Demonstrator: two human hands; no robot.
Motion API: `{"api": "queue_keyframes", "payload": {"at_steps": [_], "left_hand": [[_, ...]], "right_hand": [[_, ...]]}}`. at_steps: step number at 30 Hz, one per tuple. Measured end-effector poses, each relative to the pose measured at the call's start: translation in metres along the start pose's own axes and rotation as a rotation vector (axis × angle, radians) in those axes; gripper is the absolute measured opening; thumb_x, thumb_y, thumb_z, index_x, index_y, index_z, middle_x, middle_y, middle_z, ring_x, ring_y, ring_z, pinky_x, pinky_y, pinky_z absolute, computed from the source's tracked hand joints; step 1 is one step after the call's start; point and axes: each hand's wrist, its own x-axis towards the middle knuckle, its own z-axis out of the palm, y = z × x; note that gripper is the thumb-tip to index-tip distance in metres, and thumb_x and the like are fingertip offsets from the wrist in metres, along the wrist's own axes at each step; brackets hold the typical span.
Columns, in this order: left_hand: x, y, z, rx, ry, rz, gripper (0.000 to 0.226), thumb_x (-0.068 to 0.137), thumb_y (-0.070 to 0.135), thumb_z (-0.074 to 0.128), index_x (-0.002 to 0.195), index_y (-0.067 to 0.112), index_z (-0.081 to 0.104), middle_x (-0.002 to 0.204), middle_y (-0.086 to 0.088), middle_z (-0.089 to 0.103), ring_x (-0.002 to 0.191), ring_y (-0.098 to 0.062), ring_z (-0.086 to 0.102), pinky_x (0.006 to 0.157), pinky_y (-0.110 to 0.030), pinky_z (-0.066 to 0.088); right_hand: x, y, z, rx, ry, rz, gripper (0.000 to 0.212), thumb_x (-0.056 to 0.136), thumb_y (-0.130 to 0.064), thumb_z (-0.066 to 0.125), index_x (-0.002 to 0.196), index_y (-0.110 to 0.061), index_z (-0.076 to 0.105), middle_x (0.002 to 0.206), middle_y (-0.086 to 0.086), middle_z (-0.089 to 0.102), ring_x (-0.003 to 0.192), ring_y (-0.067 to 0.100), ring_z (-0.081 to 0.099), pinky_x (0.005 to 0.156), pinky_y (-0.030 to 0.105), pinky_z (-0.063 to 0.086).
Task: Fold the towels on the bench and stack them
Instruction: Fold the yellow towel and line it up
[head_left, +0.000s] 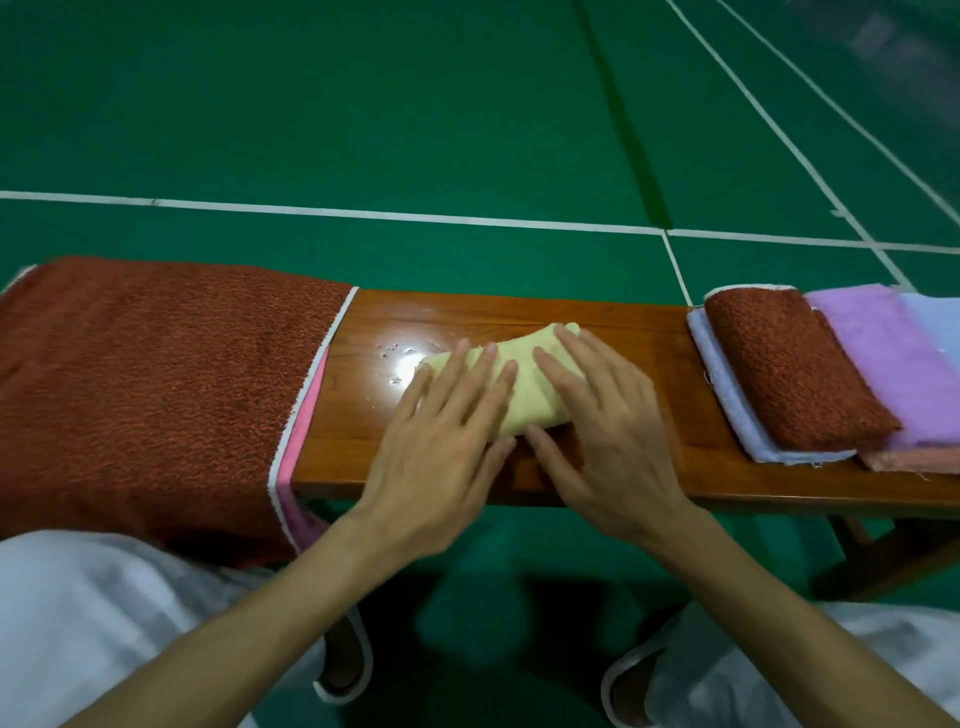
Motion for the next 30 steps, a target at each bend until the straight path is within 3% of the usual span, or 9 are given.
{"api": "queue_keyframes", "payload": {"at_steps": [3,5,12,21,24,27,29,30], "left_hand": [[0.004,-0.005,0.008,0.039,-0.072,-0.004,0.063,0.111,0.051,0.016,0.166,0.021,0.013,0.173,-0.002,0.007,0.160,-0.023,-0.007,0.128,-0.052,0.012],[0.007,-0.011,0.012,0.070,-0.107,-0.027,0.063,0.111,0.052,0.012,0.166,0.023,0.009,0.173,-0.001,0.006,0.160,-0.023,-0.006,0.128,-0.052,0.011],[0.010,-0.027,0.018,0.012,-0.130,-0.122,0.066,0.108,0.054,0.006,0.166,0.022,0.013,0.172,0.001,0.008,0.160,-0.019,-0.001,0.129,-0.052,0.010],[0.008,-0.043,0.012,-0.089,-0.124,-0.100,0.066,0.106,0.054,0.005,0.165,0.027,0.014,0.172,0.008,0.007,0.159,-0.015,-0.008,0.129,-0.051,0.005],[0.009,-0.046,0.005,-0.243,-0.080,-0.101,0.065,0.105,0.057,0.015,0.163,0.030,0.025,0.171,0.008,0.015,0.159,-0.014,0.003,0.129,-0.046,0.009],[0.010,-0.048,-0.004,-0.486,0.030,-0.252,0.058,0.101,0.054,0.038,0.152,0.028,0.046,0.157,0.003,0.045,0.145,-0.019,0.038,0.119,-0.045,0.034],[0.013,-0.046,-0.010,-0.576,0.147,-0.434,0.046,0.098,0.052,0.049,0.134,0.024,0.055,0.128,0.004,0.061,0.118,-0.019,0.058,0.098,-0.048,0.051],[0.015,-0.045,-0.014,-0.575,0.150,-0.546,0.043,0.098,0.054,0.052,0.126,0.022,0.058,0.114,0.005,0.065,0.107,-0.018,0.062,0.089,-0.046,0.055]], "right_hand": [[0.005,0.006,0.008,-0.014,-0.206,-0.046,0.063,0.107,-0.049,0.037,0.162,-0.021,0.029,0.170,0.003,0.020,0.159,0.023,0.008,0.123,0.059,0.020],[0.005,0.016,0.013,-0.048,-0.313,-0.020,0.062,0.108,-0.055,0.027,0.164,-0.027,0.019,0.172,-0.002,0.012,0.159,0.019,0.000,0.124,0.059,0.016],[0.007,0.043,0.017,-0.080,-0.386,0.141,0.063,0.106,-0.059,0.011,0.163,-0.034,0.019,0.171,-0.005,0.016,0.158,0.020,0.014,0.123,0.054,0.022],[0.002,0.038,0.017,-0.045,-0.364,0.186,0.062,0.107,-0.056,0.009,0.163,-0.032,0.021,0.170,-0.005,0.018,0.158,0.023,0.014,0.124,0.054,0.022],[0.004,0.038,0.013,0.063,-0.352,0.195,0.061,0.106,-0.057,0.015,0.162,-0.036,0.023,0.172,-0.004,0.010,0.156,0.021,0.016,0.121,0.049,0.026],[0.009,0.041,0.000,0.252,-0.298,0.284,0.055,0.107,-0.055,0.032,0.160,-0.040,0.028,0.172,-0.007,0.007,0.153,0.015,0.021,0.113,0.039,0.031],[0.016,0.042,-0.010,0.328,-0.218,0.382,0.057,0.106,-0.050,0.044,0.160,-0.037,0.029,0.163,-0.005,0.031,0.142,0.016,0.041,0.108,0.039,0.039],[0.019,0.042,-0.013,0.343,-0.180,0.443,0.058,0.105,-0.047,0.047,0.159,-0.031,0.032,0.150,-0.004,0.047,0.127,0.017,0.054,0.101,0.039,0.045]]}}
